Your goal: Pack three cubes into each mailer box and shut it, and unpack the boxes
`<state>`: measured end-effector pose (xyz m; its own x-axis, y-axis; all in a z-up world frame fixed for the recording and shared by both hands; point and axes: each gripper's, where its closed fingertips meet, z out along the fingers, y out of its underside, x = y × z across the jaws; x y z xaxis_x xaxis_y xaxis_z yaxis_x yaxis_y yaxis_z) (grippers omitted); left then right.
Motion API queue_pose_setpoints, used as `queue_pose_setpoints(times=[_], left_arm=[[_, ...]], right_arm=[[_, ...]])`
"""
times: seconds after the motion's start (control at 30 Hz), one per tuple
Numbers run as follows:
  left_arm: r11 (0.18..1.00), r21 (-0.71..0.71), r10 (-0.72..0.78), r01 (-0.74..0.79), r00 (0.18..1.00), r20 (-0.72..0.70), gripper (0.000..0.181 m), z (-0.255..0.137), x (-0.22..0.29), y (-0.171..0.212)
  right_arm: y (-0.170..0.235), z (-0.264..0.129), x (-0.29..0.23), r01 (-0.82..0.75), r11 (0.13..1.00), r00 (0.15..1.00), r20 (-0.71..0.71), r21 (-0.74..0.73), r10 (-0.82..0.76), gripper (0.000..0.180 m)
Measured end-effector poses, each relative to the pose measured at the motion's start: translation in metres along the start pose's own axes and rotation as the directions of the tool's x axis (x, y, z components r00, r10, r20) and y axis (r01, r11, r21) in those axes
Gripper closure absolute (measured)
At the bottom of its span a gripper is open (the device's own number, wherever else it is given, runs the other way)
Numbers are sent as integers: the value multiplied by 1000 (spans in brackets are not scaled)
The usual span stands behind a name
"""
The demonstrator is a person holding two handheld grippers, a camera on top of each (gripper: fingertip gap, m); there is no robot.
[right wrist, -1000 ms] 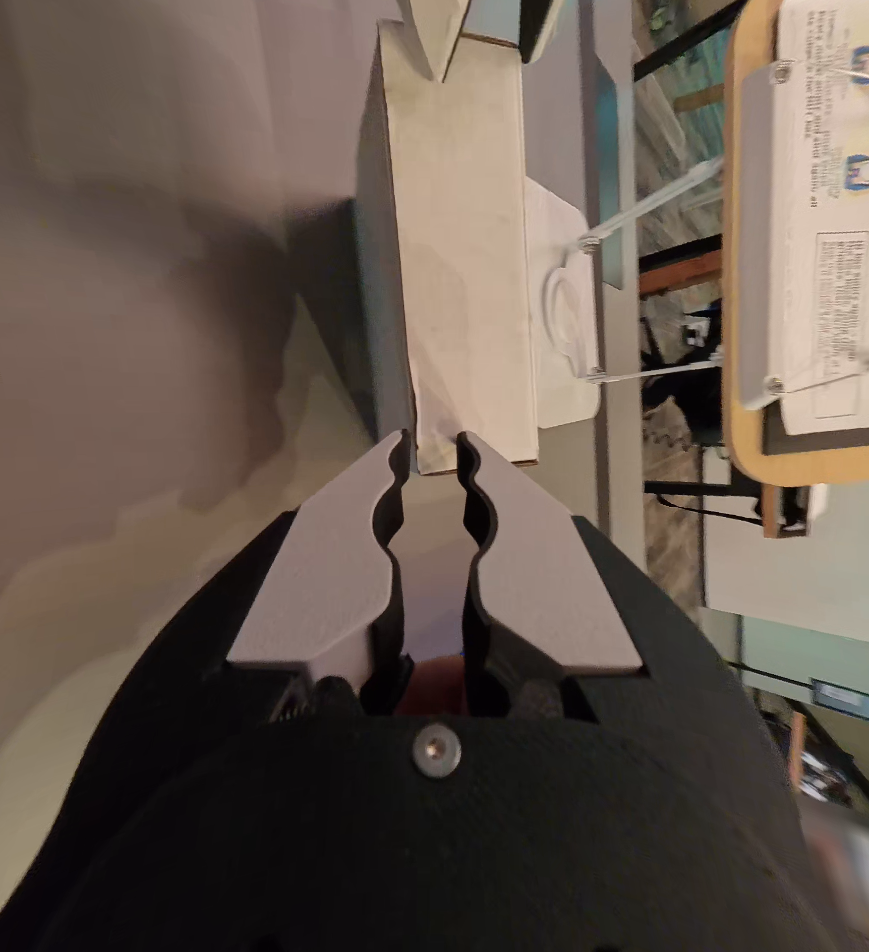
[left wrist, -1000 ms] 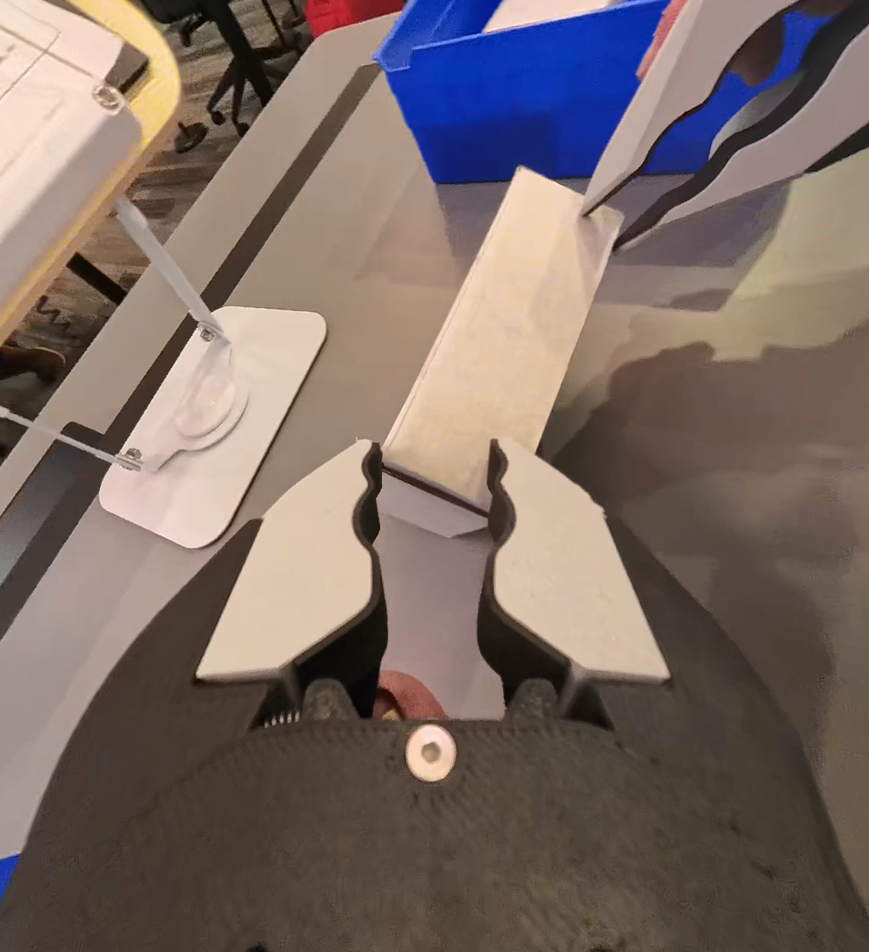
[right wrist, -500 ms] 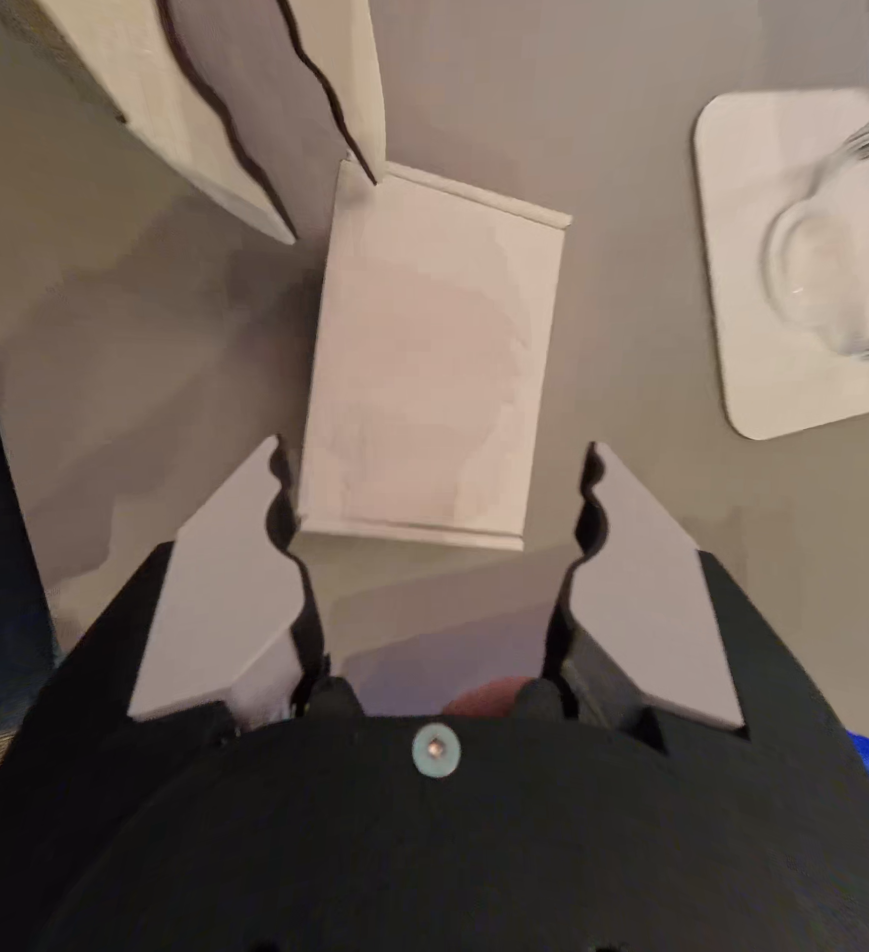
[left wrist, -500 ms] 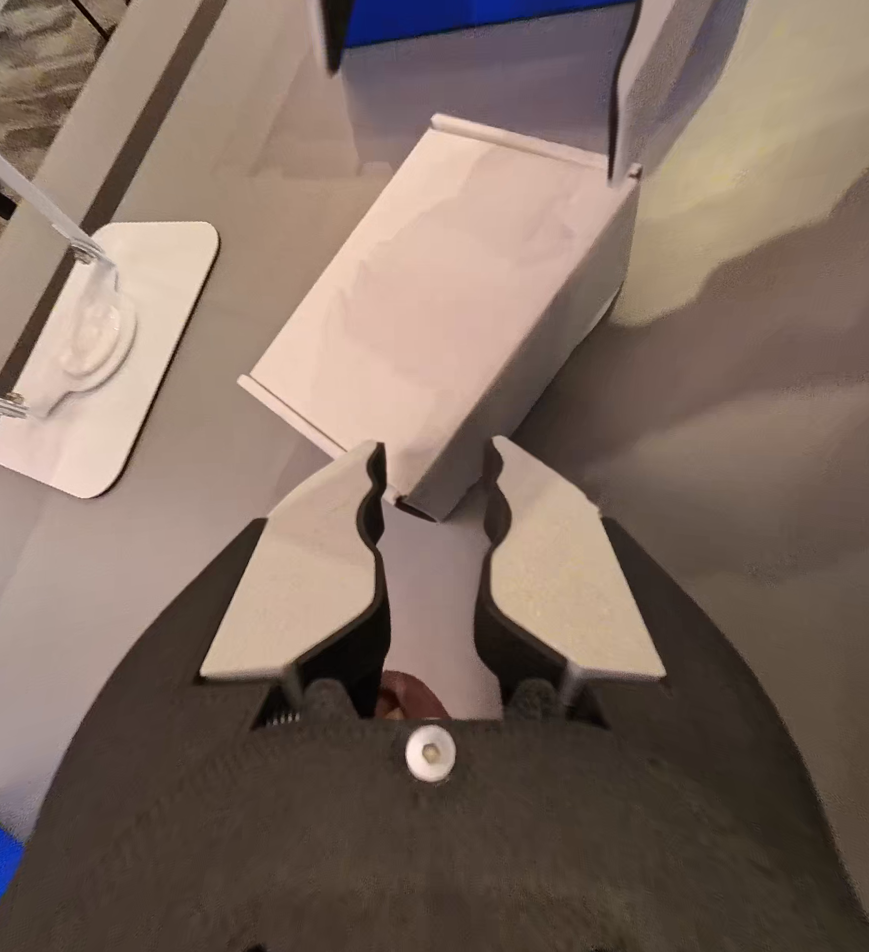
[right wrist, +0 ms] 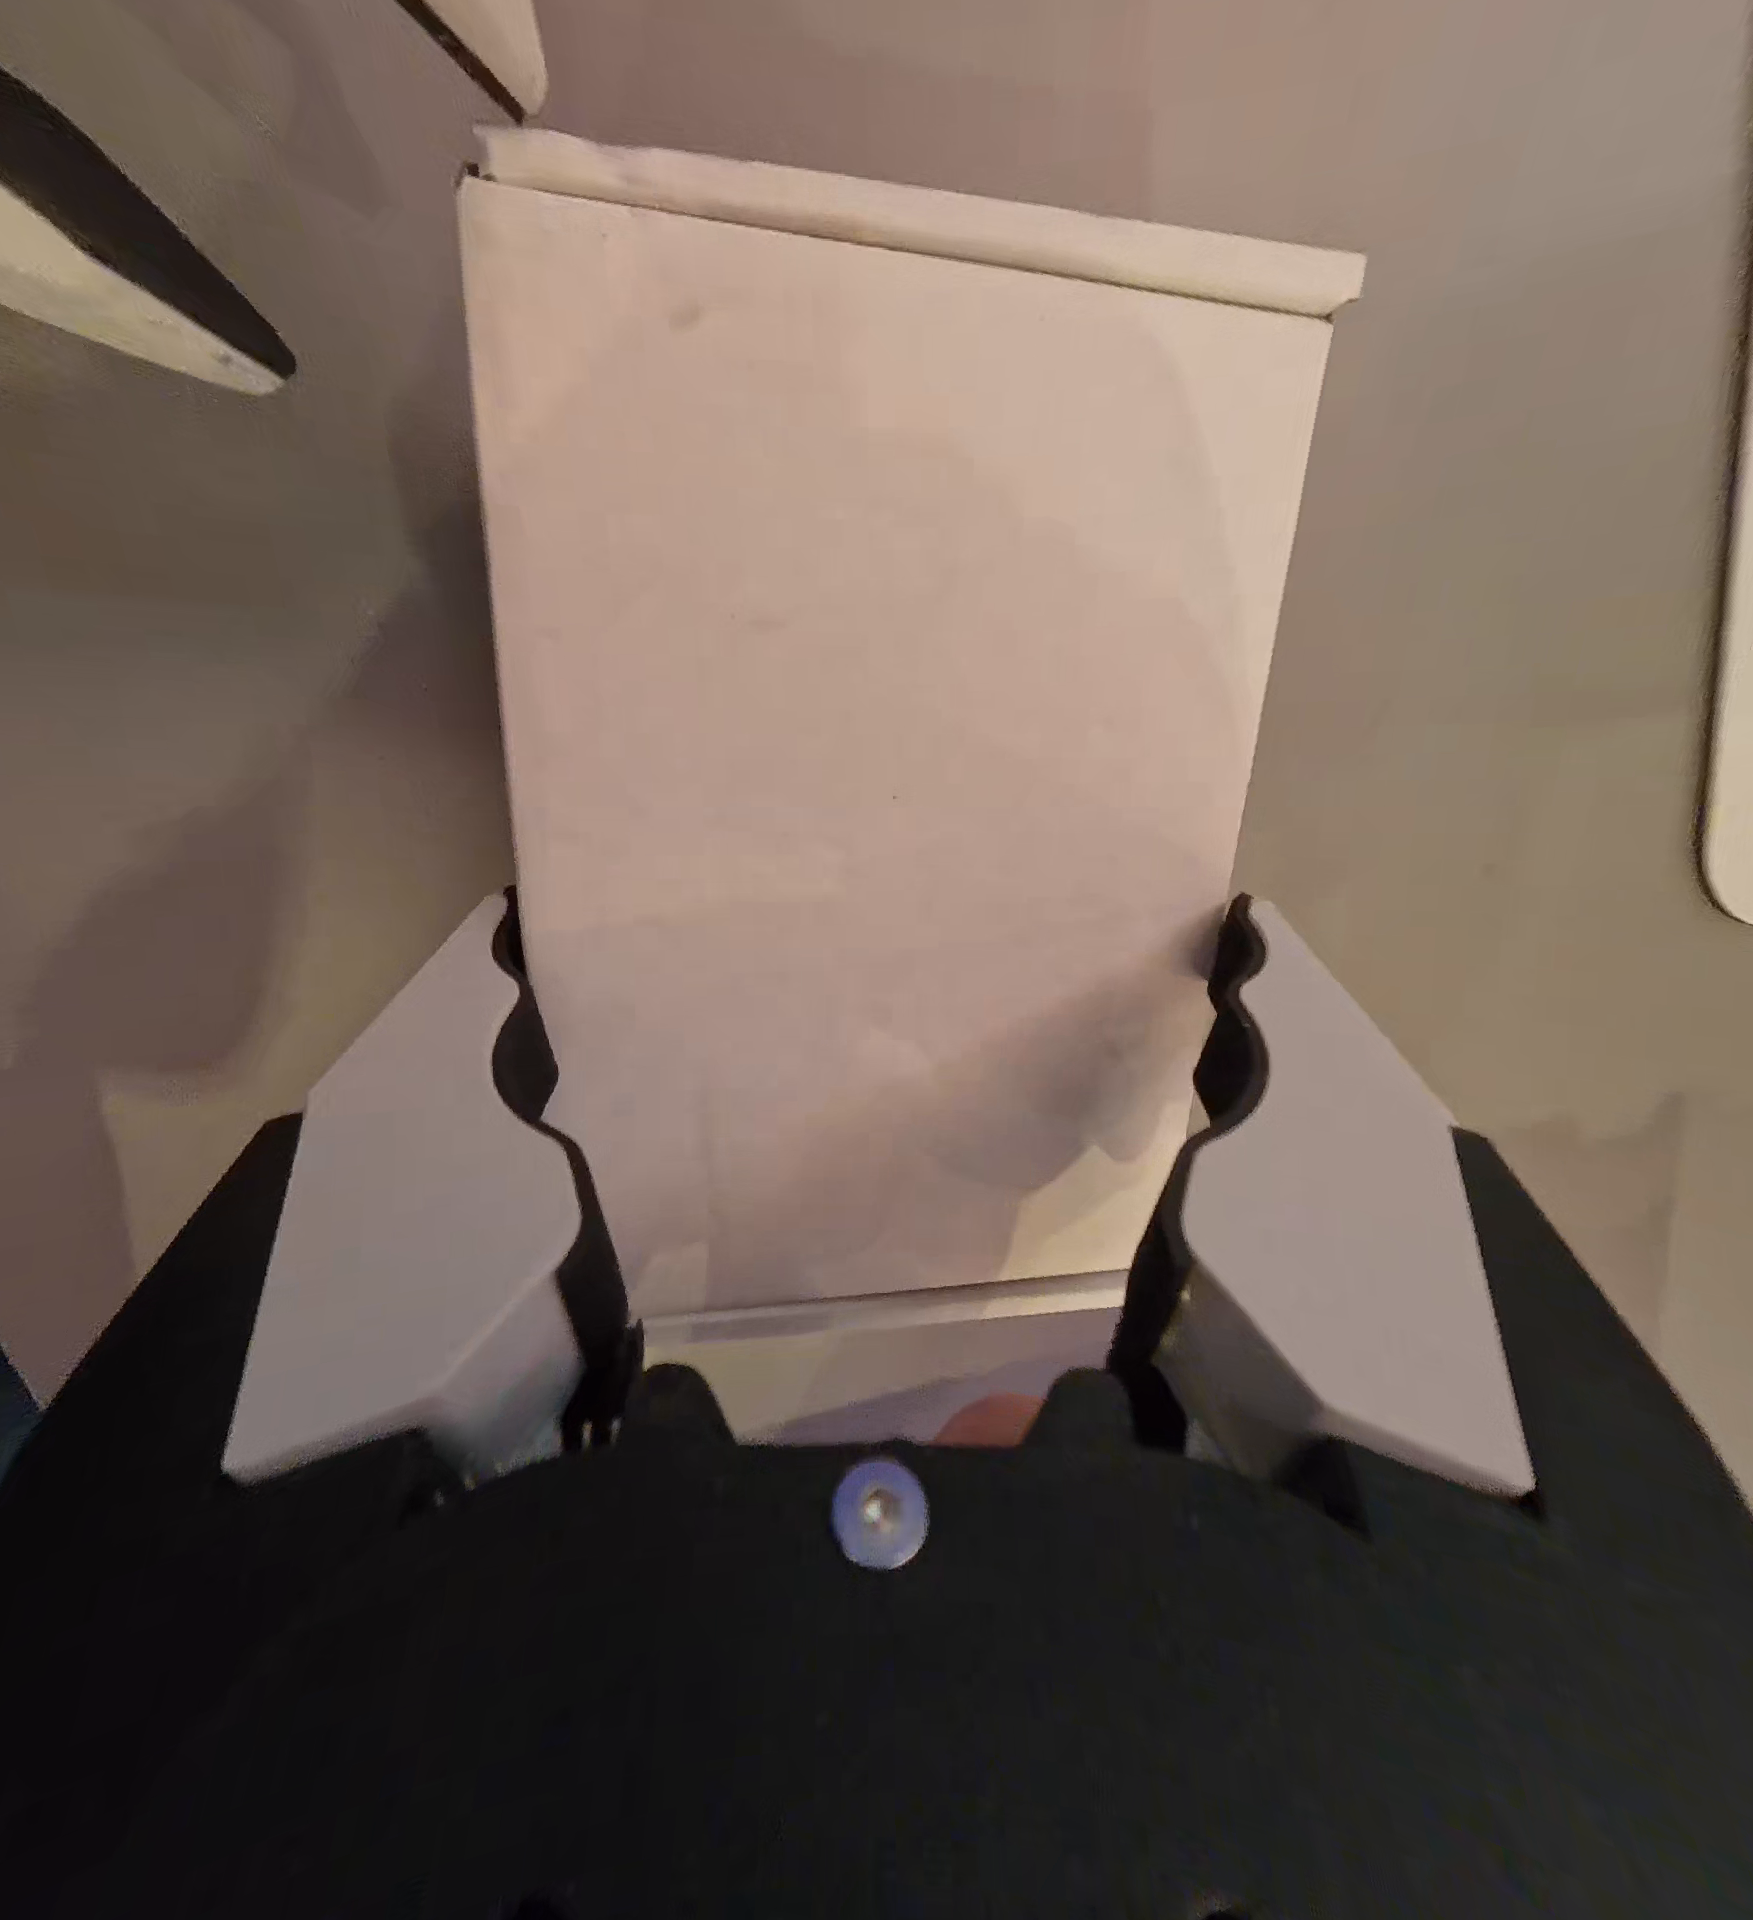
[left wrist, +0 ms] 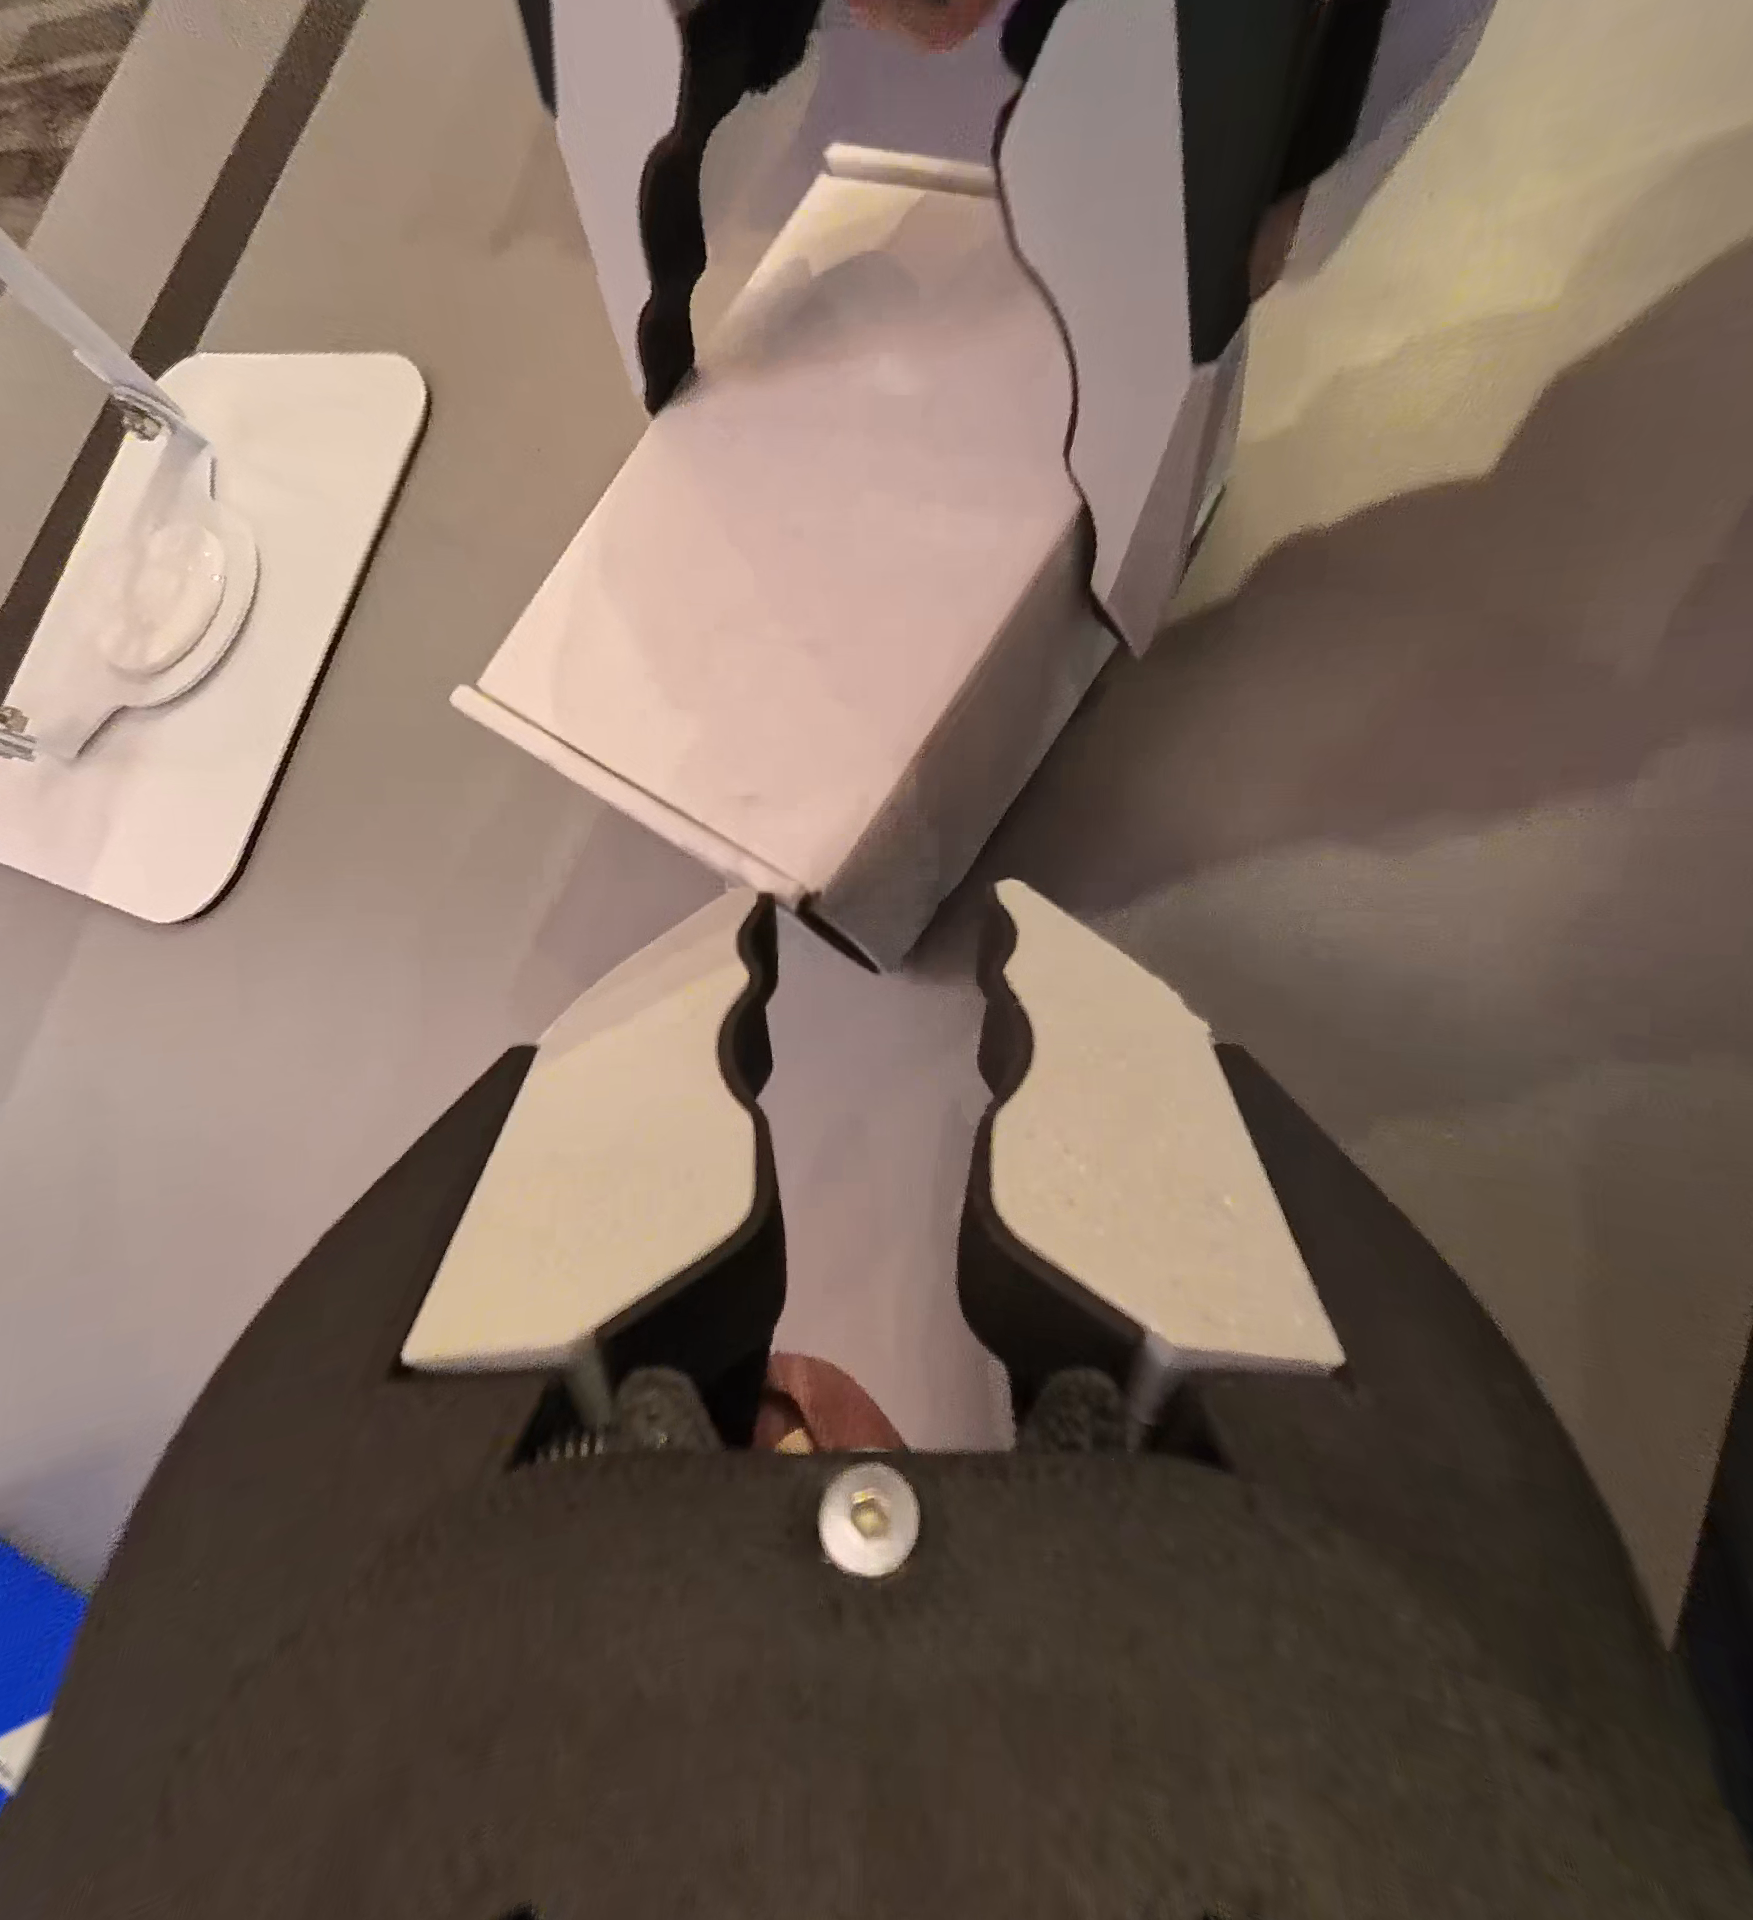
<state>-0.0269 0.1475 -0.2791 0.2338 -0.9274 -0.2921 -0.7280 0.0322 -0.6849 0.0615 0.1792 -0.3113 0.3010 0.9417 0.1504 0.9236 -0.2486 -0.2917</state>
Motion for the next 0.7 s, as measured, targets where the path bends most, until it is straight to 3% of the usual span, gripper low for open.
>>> queue_pose_setpoints(times=[0.13,0.3,0.47,0.7], left_arm=[[999,36,-31,30,999,29,145,-10,-6,-1],[996,67,-67,64,997,45,144,-16,-11,-3],[997,52,-57,55,998,41,143,-10,-9,0],[998,30,-56,55,998,35,143,-3,-8,5]], right_arm=[[-4,-47,16,-12,992,1000,-24,128,15,54],[22,-148,68,77,973,981,-191,219,-35,54],[113,-216,124,151,988,939,-316,25,-136,54],[237,-209,165,108,960,951,-255,-259,-176,54]])
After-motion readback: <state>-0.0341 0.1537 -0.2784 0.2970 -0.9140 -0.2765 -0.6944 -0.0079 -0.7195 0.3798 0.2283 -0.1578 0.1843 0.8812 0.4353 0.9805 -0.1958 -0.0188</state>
